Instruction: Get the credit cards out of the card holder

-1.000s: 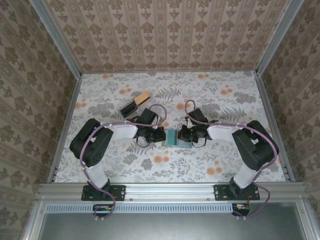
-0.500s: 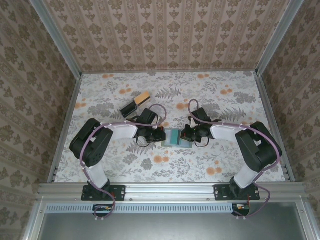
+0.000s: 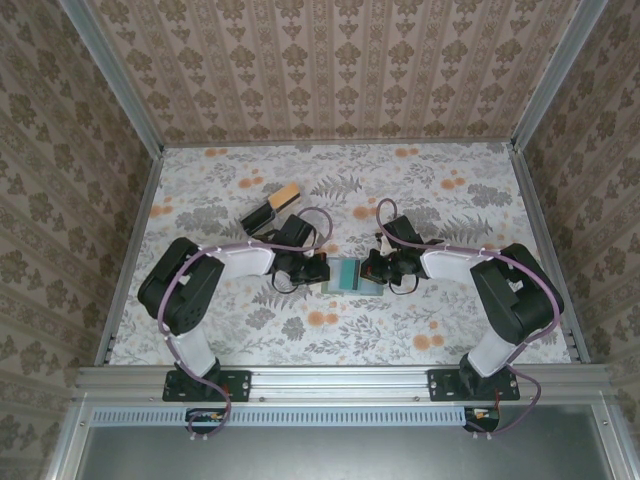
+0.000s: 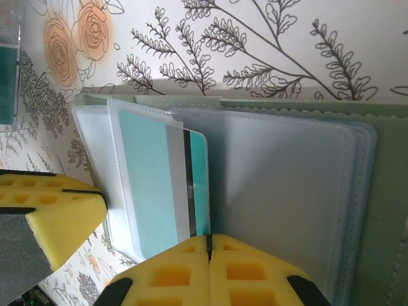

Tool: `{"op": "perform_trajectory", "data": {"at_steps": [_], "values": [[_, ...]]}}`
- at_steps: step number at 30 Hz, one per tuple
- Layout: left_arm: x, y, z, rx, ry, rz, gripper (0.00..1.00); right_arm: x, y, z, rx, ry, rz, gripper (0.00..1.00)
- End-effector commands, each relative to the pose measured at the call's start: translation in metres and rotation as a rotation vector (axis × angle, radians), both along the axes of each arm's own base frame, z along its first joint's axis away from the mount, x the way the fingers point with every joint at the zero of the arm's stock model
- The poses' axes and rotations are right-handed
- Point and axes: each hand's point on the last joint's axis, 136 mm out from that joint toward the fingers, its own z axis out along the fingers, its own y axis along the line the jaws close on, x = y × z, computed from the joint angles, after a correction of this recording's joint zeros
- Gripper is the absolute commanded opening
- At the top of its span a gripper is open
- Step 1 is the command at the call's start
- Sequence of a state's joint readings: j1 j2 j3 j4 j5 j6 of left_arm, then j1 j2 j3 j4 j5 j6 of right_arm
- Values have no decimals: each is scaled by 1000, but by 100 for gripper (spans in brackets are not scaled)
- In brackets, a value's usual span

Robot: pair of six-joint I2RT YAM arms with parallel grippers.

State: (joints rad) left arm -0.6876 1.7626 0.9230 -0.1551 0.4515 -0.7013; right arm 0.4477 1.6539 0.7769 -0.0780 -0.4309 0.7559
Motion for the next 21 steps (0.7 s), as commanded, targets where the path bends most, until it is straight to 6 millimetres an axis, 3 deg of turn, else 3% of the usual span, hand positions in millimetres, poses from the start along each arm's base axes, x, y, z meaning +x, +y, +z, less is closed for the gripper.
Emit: {"op": "perform_trajectory", "data": {"at_steps": [1, 6, 12, 16, 19, 21], "values": [[6, -13, 22, -32, -53, -43, 0, -4, 3, -3, 14, 20, 11, 0], [5, -25, 12, -33, -28, -63, 0, -4, 6, -4, 17, 20, 17, 0], [2, -24, -2, -17, -5, -62, 0, -5, 7, -7, 18, 26, 16, 0], [0, -23, -10, -3, 14, -56, 0, -5, 7, -10, 21, 32, 12, 7], [-2, -20, -15, 9, 28, -50, 0, -4, 8, -12, 28, 35, 6, 20], [-3, -19, -16, 15, 31, -49, 0, -3, 9, -14, 33, 37, 3, 22]]}}
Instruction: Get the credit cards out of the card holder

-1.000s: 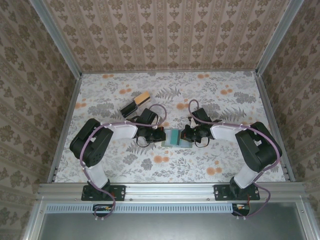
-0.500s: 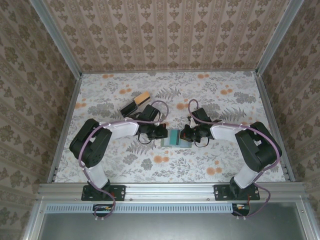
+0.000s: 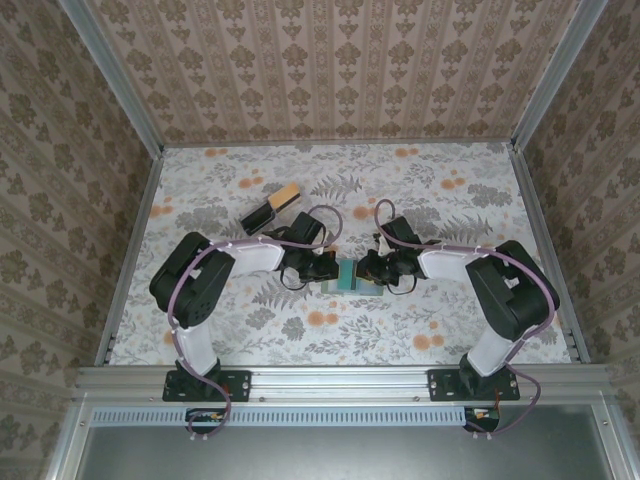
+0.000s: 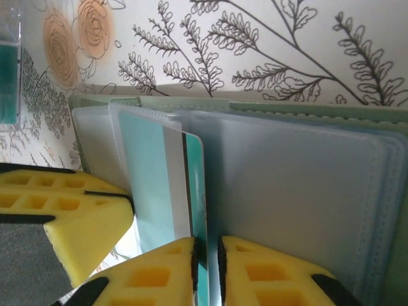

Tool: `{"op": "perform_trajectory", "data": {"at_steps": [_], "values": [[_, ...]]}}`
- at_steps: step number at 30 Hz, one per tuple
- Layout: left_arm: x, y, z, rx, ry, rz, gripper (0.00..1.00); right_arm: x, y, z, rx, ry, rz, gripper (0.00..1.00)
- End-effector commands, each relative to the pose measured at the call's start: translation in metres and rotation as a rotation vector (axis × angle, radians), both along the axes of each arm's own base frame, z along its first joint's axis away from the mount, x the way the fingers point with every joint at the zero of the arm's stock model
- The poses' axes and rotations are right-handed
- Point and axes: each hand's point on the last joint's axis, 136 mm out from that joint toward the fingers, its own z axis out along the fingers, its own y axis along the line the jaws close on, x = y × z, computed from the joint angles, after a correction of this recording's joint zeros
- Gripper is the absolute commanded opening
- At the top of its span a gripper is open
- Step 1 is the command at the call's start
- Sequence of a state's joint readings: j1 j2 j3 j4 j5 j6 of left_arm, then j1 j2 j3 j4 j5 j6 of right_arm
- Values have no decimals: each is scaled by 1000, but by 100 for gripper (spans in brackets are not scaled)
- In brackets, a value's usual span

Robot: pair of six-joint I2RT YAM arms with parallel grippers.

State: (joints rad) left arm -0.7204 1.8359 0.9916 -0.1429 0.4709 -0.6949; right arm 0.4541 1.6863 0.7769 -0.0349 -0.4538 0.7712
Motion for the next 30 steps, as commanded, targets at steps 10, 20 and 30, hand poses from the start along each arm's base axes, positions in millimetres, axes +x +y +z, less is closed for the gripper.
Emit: {"op": "perform_trajectory", "data": {"at_steps": [10, 20, 30], "values": [[-7, 10, -14, 63, 33, 4, 0, -5, -2, -11, -1, 32, -13, 2], [-9, 25, -25, 129, 63, 34, 0, -12, -21, -8, -11, 34, -33, 1], [-7, 22, -20, 109, 51, 30, 0, -19, -39, 3, -12, 19, -51, 0]]}}
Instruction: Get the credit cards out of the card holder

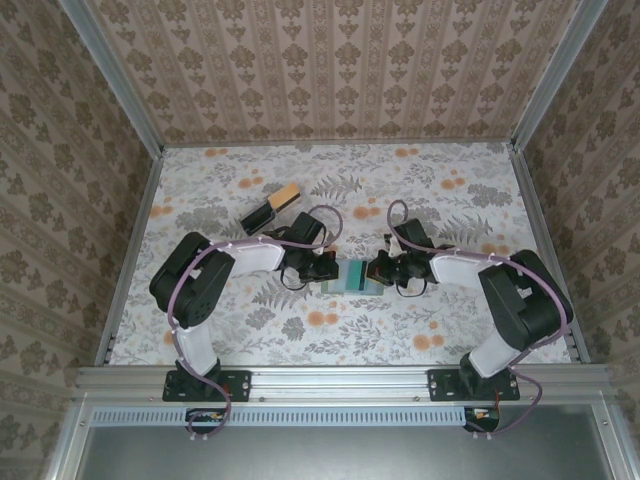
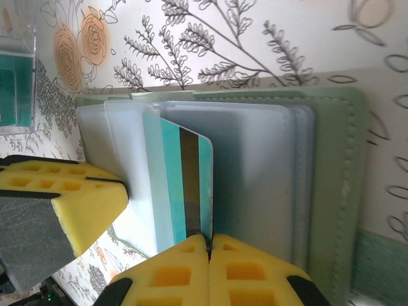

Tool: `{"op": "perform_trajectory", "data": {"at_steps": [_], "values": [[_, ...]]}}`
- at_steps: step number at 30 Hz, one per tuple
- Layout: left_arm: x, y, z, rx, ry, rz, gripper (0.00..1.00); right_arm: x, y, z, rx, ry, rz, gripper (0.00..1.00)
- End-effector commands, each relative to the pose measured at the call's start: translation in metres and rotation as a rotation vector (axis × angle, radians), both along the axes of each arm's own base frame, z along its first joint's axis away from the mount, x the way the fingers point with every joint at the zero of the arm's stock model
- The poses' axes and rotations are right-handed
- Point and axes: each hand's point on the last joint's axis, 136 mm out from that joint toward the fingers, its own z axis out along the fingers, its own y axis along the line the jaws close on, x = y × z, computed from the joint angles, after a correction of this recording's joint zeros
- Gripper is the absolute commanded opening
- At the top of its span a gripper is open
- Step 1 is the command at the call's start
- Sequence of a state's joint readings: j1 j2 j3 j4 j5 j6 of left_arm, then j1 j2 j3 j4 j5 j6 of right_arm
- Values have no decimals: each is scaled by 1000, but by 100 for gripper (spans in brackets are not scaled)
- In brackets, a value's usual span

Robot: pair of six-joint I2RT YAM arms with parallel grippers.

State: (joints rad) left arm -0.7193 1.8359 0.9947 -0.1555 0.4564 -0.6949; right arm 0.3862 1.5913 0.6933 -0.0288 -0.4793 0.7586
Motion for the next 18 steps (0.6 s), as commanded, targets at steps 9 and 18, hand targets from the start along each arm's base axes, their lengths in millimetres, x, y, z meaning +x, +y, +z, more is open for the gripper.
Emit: {"op": "perform_trajectory", "data": {"at_steps": [9, 18], "values": [[5, 11, 19, 26, -14, 27, 3, -20, -35, 22, -27, -11, -21, 0], [28, 5, 96, -125, -134, 61, 47, -9, -35, 74, 38, -132, -27, 0]]}}
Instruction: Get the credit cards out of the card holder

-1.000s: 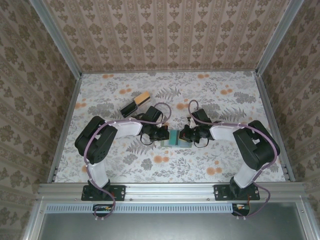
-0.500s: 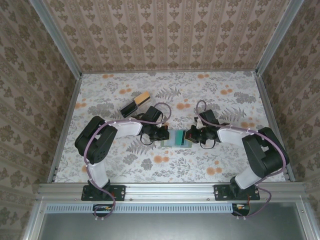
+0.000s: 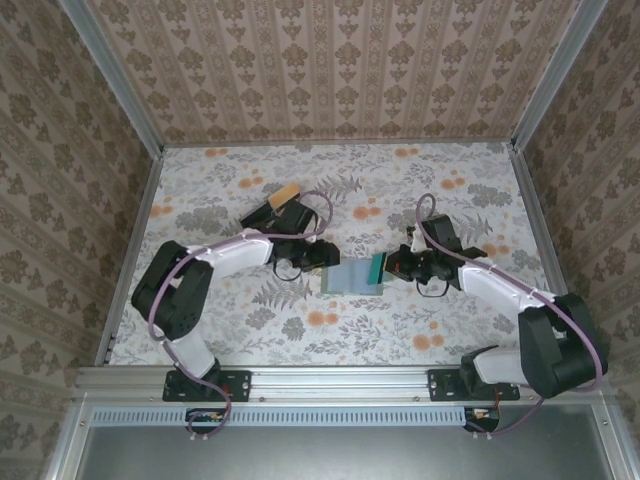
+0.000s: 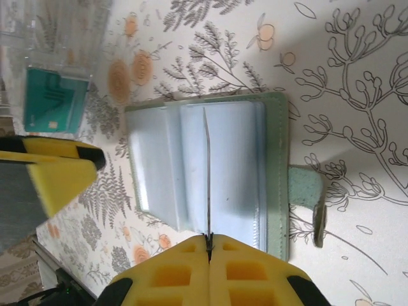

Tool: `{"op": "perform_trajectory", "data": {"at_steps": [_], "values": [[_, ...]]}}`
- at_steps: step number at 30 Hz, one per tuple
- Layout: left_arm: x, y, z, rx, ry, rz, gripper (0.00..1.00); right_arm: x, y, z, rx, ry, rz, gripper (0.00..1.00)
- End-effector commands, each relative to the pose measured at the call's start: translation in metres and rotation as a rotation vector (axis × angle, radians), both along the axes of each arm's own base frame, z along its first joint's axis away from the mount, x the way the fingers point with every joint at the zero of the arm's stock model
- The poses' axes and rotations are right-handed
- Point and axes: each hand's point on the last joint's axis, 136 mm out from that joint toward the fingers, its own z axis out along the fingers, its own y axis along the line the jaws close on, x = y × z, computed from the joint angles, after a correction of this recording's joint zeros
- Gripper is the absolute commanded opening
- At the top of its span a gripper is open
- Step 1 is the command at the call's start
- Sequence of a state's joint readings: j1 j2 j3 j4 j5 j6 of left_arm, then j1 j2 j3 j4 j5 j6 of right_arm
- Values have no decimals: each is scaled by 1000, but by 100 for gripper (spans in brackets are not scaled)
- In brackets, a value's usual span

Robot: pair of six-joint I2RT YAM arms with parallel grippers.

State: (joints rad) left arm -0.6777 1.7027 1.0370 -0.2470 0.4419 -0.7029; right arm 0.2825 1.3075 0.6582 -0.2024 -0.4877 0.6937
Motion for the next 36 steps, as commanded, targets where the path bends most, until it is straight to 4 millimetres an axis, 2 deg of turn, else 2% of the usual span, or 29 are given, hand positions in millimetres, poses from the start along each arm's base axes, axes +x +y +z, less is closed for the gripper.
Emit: {"op": "perform_trajectory", "data": {"at_steps": [1, 6, 9, 15, 18, 23, 36], "values": [[12, -4, 51, -100, -83, 9, 47, 2, 5, 26, 35, -41, 27, 0], [23, 1, 105, -250, -164, 37, 56, 19, 17, 70, 105, -159, 59, 0], [27, 8, 132, -343, -204, 62, 58, 29, 25, 94, 152, -223, 81, 0], [27, 18, 163, -508, -218, 102, 53, 45, 44, 139, 296, -332, 126, 0], [26, 18, 170, -555, -217, 107, 51, 52, 50, 155, 356, -369, 132, 0], [25, 13, 172, -617, -187, 108, 47, 58, 59, 170, 431, -398, 151, 0], [21, -5, 168, -639, -132, 68, 32, 51, 79, 173, 496, -390, 218, 0]]}}
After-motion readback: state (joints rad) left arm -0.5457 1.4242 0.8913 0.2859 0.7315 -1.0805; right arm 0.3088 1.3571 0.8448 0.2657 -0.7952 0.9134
